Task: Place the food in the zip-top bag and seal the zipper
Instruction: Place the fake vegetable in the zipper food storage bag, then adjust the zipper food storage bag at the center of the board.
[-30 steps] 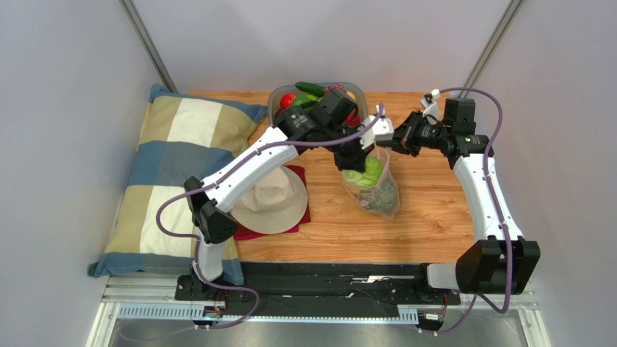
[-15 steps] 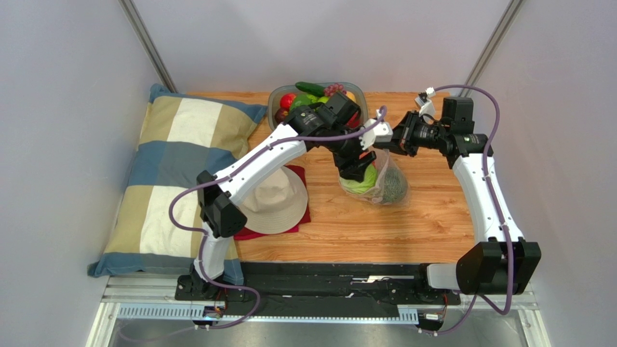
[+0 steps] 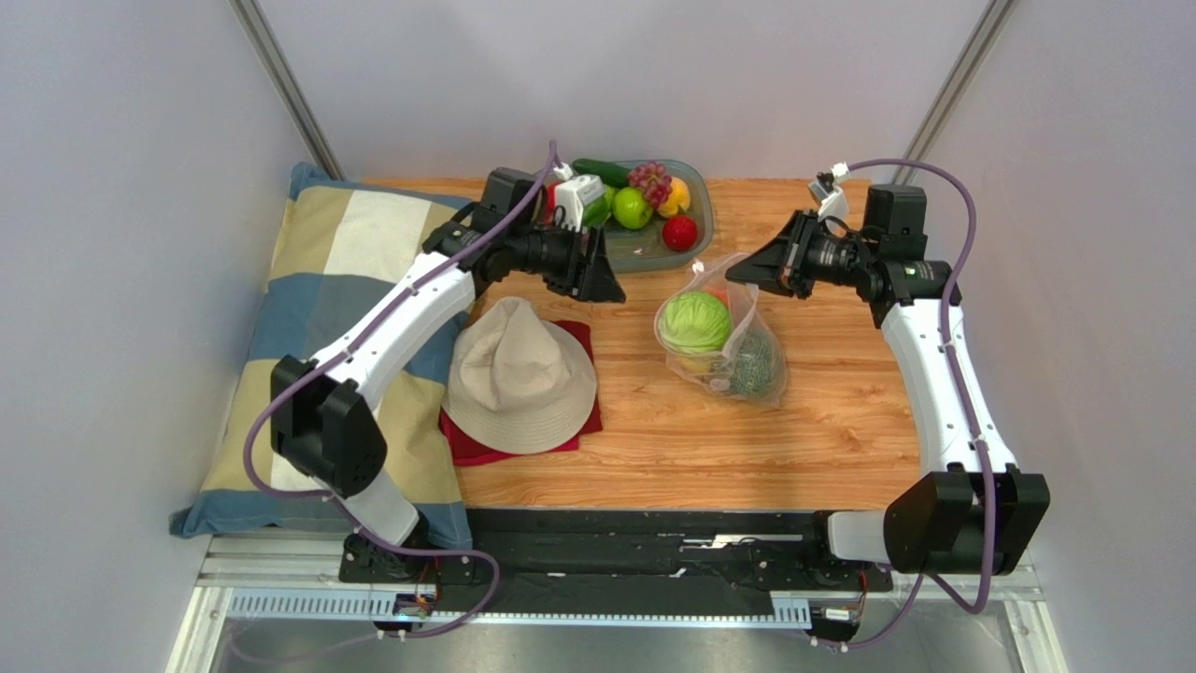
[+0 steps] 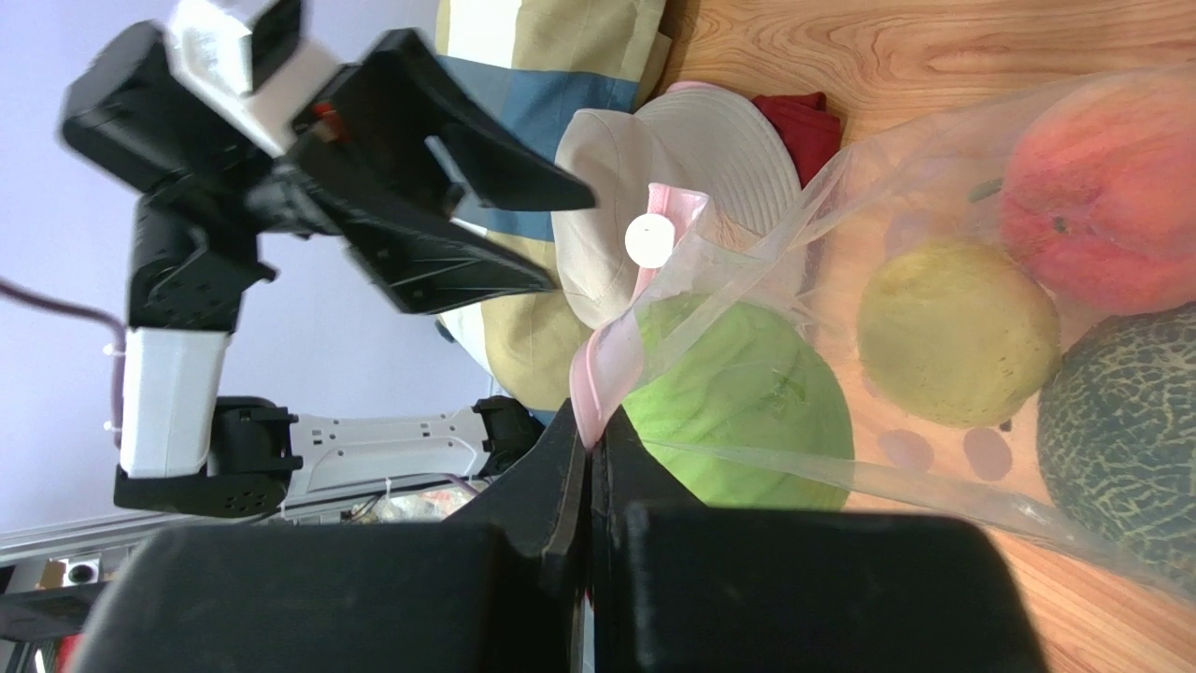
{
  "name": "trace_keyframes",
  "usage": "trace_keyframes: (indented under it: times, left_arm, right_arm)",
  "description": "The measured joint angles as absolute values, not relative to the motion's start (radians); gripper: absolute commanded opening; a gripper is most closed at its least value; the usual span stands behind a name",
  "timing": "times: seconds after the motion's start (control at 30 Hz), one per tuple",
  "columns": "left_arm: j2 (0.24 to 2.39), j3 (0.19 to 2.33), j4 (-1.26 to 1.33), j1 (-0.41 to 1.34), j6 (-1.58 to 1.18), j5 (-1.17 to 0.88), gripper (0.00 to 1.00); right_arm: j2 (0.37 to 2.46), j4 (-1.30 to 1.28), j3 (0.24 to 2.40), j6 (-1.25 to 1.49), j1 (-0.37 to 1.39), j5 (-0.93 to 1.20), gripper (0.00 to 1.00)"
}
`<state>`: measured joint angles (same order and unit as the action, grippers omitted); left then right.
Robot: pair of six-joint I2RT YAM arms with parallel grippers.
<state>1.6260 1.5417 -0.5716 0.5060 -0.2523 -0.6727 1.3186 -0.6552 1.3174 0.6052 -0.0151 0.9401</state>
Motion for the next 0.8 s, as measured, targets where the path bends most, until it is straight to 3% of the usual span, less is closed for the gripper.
trace_keyframes:
  times: [0.4,0.7,0.8]
  left_arm:
    - [1.774,1.517,-0.394,0.532,-0.520,-0.827,0.52]
    - [1.779,1.507,-0.344,0.557,-0.556,-0.870,0.46]
    - [1.788,1.506,-0.346,0.565,-0.555,-0.876,0.39]
  right_arm:
    - [1.319,-0.630,1.317,0.606,-0.016,0.962,0.00]
    - [1.319,-0.623,1.317,0.610,-0.016,0.963,0.00]
    - [1.319,-0.617,1.317,0.614,-0.016,0.965,0.00]
